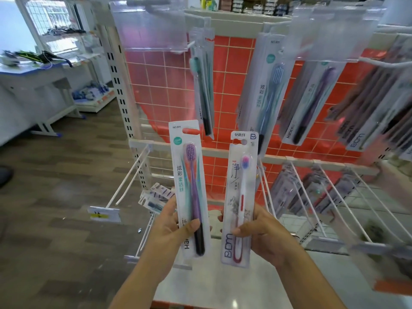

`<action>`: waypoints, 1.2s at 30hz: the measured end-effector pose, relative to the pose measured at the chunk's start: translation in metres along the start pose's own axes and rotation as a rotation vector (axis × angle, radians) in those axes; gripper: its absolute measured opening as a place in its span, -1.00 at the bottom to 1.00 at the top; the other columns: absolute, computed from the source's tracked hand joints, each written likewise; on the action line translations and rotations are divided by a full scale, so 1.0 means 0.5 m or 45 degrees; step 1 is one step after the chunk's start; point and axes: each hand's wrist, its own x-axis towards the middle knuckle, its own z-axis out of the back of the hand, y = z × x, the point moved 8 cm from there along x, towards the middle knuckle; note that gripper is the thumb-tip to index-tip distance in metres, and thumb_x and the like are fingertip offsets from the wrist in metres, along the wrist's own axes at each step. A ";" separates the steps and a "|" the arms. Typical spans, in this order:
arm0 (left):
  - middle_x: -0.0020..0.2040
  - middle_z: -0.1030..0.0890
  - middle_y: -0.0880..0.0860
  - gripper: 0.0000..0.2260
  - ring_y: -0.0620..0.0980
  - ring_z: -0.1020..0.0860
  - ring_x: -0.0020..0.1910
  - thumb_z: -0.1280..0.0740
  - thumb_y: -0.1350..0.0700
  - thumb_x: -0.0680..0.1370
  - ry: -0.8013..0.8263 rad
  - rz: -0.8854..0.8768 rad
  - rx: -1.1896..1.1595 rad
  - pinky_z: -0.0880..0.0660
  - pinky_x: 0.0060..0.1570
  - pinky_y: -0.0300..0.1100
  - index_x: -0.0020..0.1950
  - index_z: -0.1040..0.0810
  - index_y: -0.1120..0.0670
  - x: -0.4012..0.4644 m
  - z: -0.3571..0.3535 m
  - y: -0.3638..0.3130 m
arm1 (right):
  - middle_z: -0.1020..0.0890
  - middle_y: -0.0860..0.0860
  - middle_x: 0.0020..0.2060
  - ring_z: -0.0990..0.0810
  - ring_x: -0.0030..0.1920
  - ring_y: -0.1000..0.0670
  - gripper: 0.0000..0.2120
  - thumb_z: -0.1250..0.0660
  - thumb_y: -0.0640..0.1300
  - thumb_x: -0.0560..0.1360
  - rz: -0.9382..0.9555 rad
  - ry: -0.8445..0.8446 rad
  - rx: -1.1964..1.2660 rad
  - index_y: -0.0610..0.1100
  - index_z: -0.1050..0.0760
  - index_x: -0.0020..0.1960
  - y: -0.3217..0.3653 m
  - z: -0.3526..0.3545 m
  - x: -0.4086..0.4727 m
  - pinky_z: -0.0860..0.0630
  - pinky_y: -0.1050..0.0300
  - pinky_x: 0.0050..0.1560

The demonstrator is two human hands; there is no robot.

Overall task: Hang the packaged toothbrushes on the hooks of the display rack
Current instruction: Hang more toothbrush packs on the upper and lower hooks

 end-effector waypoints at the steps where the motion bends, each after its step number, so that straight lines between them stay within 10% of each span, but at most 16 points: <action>1: 0.10 -0.63 0.17 -0.21 0.15 -0.61 0.08 -0.62 0.00 0.13 0.002 0.003 -0.001 -0.60 -0.10 -0.11 0.29 -0.42 0.08 0.000 0.000 0.000 | -0.54 -0.40 0.09 -0.55 0.12 -0.36 -0.37 -0.29 -0.48 0.16 -0.008 -0.001 0.007 -0.28 -0.40 0.24 -0.002 0.002 0.001 -0.52 -0.26 0.11; 16: 0.10 -0.64 0.13 -0.49 0.11 -0.61 0.08 -0.38 0.37 0.40 -0.066 0.043 0.035 -0.60 -0.09 -0.10 0.31 -0.40 0.10 0.010 0.017 0.012 | -0.61 -0.29 0.07 -0.61 0.06 -0.29 -0.42 -0.29 -0.45 0.23 -0.009 0.039 0.164 -0.28 -0.40 0.25 -0.006 0.000 0.017 -0.59 -0.06 -0.08; 36: 0.15 -0.62 0.08 -0.44 0.06 -0.59 0.14 -0.46 0.17 0.30 0.228 0.123 0.149 -0.56 0.07 -0.06 0.28 -0.43 0.02 0.039 -0.032 0.054 | -0.66 -0.20 0.01 -0.65 0.01 -0.18 -0.55 -0.45 -0.40 0.23 0.259 -0.588 0.266 -0.22 -0.57 0.10 -0.023 0.073 -0.081 -0.60 0.07 -0.11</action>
